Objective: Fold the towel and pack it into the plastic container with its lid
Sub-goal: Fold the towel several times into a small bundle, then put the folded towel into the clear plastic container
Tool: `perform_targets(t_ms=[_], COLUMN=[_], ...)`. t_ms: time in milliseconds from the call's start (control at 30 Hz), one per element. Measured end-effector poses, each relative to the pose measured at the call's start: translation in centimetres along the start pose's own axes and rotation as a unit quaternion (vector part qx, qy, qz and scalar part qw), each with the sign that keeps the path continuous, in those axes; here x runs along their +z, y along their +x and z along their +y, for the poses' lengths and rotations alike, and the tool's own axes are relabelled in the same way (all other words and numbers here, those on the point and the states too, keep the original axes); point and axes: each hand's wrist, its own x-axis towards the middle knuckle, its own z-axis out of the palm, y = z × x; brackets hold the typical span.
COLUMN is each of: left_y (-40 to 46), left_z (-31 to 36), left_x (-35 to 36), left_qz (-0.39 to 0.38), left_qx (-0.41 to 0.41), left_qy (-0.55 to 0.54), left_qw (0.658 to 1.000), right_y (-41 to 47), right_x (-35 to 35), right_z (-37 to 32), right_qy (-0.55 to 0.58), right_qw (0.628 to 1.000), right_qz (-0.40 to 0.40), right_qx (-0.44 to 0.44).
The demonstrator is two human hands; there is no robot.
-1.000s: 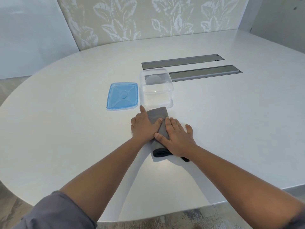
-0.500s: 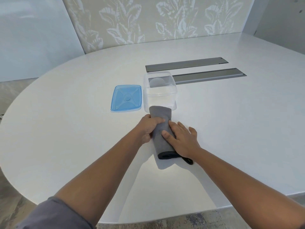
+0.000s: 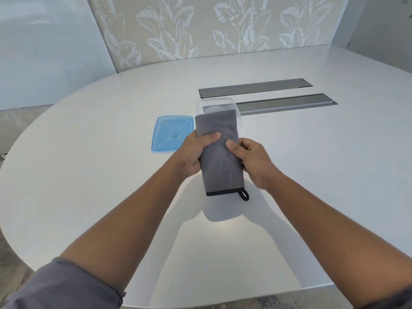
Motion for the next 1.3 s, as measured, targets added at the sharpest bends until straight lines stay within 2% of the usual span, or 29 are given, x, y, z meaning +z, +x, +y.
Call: perform_targets(t_ms=[300, 567, 733, 933, 1067, 1167, 1300], left_y=[3.4, 8.0, 11.1, 14.4, 16.2, 17.7, 19.3], left_z=[7.4, 12.0, 13.5, 12.3, 10.8, 10.0, 9.0], left_x=[0.9, 1.2, 1.2, -0.3, -1.0, -1.5, -2.1], left_qz=[-0.03, -0.034, -0.03, -0.014, 0.033, 0.069, 0.102], left_qx=[0.135, 0.192, 0.189, 0.162, 0.149, 0.174, 0.23], left_qy=[0.059, 0.077, 0.071, 0.093, 0.12, 0.21, 0.331], left_qw=[0.989, 0.978, 0.979, 0.982, 0.981, 0.96, 0.909], right_y=[4.7, 10.8, 14.5, 18.5, 20.6, 21.7, 22.7], right_x=[1.3, 1.4, 1.0, -0.2, -1.1, -1.8, -2.3], right_z=[-6.7, -10.4, -11.5, -9.2, -7.0, -5.7, -4.8], right_qy=[-0.018, -0.046, -0.089, -0.131, -0.141, -0.168, -0.206], right_qw=[0.994, 0.983, 0.975, 0.976, 0.981, 0.979, 0.974], right_qz=[-0.025, -0.016, -0.008, 0.012, 0.017, 0.025, 0.036], right_qx=[-0.103, -0.177, -0.204, -0.177, -0.13, -0.116, -0.088])
